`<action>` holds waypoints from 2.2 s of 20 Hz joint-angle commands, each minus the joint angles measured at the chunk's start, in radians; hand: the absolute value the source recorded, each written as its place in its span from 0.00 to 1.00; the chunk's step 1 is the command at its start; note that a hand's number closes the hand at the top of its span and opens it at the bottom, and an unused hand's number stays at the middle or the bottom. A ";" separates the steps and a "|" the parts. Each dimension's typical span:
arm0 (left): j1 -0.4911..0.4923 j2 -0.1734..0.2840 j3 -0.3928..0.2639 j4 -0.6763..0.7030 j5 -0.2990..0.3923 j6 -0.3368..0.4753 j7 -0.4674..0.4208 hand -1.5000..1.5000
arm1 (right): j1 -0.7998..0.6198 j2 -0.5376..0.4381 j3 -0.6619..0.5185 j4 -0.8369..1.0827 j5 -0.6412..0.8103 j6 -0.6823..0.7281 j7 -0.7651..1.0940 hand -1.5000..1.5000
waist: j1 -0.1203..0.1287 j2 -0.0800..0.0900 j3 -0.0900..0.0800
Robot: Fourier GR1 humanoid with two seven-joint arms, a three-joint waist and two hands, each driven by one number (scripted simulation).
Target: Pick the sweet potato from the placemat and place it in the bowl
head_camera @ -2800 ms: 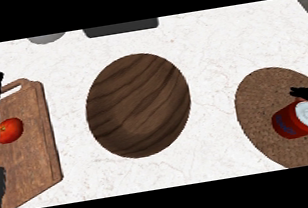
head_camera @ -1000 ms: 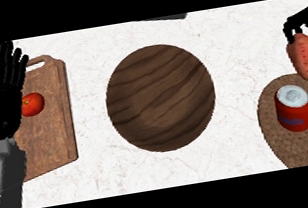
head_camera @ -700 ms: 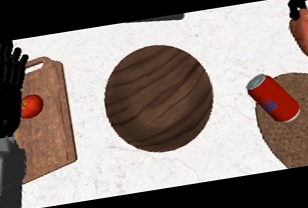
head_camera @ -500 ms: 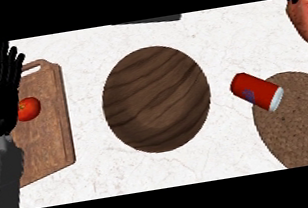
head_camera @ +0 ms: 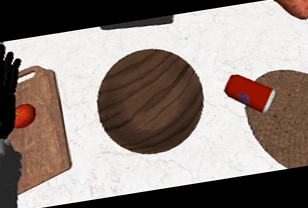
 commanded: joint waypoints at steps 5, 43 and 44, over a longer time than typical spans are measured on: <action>0.044 0.023 0.025 0.004 0.015 -0.029 -0.025 0.50 | -0.133 0.129 0.048 0.056 -0.059 0.280 -0.042 1.00 | -0.033 -0.014 -0.003; 0.002 -0.014 0.014 0.030 -0.012 0.009 -0.020 0.50 | 0.199 0.611 0.366 -0.089 -0.408 0.016 0.428 0.00 | -0.026 -0.010 -0.001; 0.008 0.003 0.019 0.011 -0.007 -0.001 0.001 0.50 | 0.173 0.611 0.320 -0.064 -0.420 0.020 0.400 0.00 | -0.028 -0.009 0.000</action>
